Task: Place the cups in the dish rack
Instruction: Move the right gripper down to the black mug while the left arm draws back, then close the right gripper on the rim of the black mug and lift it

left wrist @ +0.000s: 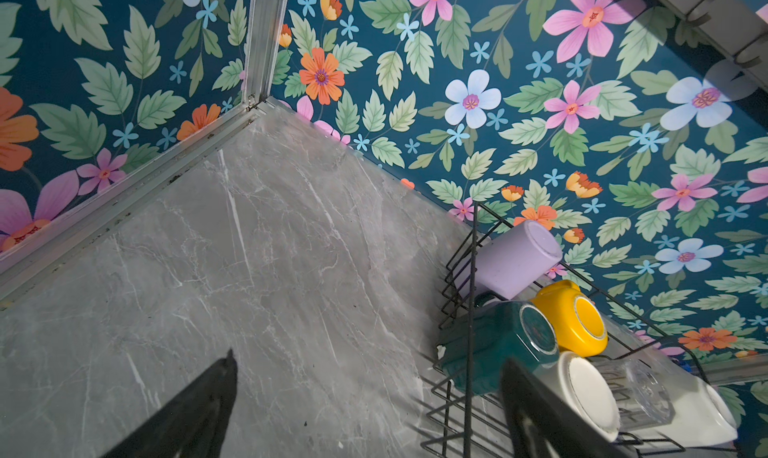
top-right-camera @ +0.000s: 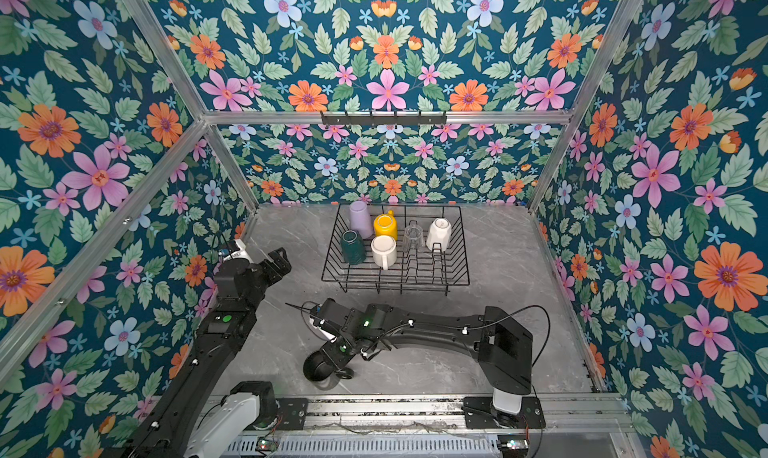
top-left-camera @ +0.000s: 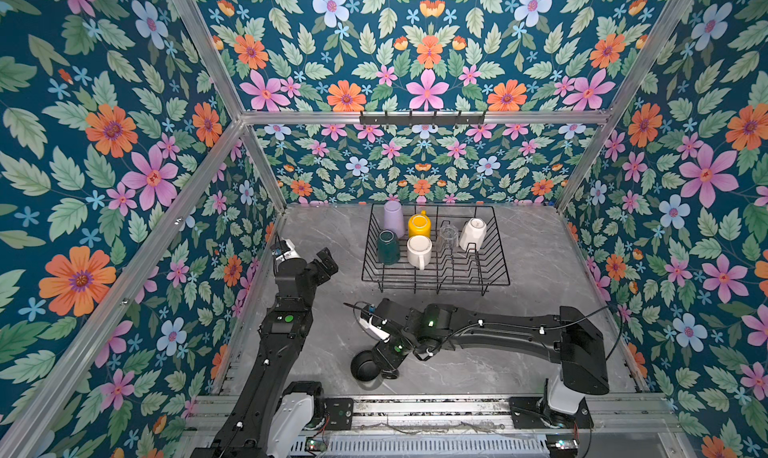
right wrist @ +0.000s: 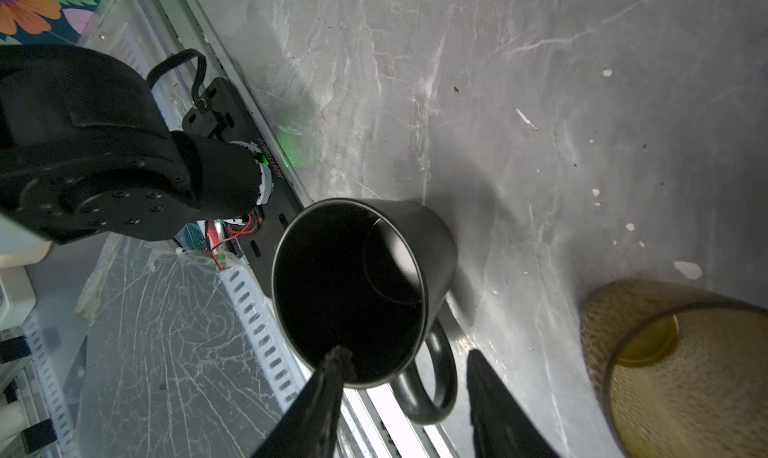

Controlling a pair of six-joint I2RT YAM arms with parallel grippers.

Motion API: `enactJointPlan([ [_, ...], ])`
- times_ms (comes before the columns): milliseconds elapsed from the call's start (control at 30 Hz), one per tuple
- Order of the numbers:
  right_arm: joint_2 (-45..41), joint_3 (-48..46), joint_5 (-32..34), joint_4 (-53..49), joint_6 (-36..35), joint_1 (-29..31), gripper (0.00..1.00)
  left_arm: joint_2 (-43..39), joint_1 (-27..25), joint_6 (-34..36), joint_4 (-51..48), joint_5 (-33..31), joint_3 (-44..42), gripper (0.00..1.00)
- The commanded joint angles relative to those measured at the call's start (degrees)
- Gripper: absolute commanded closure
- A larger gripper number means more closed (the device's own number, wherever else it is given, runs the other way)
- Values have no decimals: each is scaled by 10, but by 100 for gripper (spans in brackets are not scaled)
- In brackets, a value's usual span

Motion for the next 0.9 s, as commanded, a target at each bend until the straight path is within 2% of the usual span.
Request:
enactJointPlan([
  [0, 14, 10, 16, -10, 13, 2, 52, -3, 2, 1, 6, 7, 0, 0],
  [167, 43, 32, 41, -28, 16, 9, 54, -10, 5, 2, 4, 1, -3, 0],
  [567, 97, 59, 53, -44, 25, 12, 60, -21, 12, 2, -2, -2, -7, 0],
  [867, 110, 70, 56, -57, 22, 13, 79, -28, 14, 3, -3, -5, -9, 0],
])
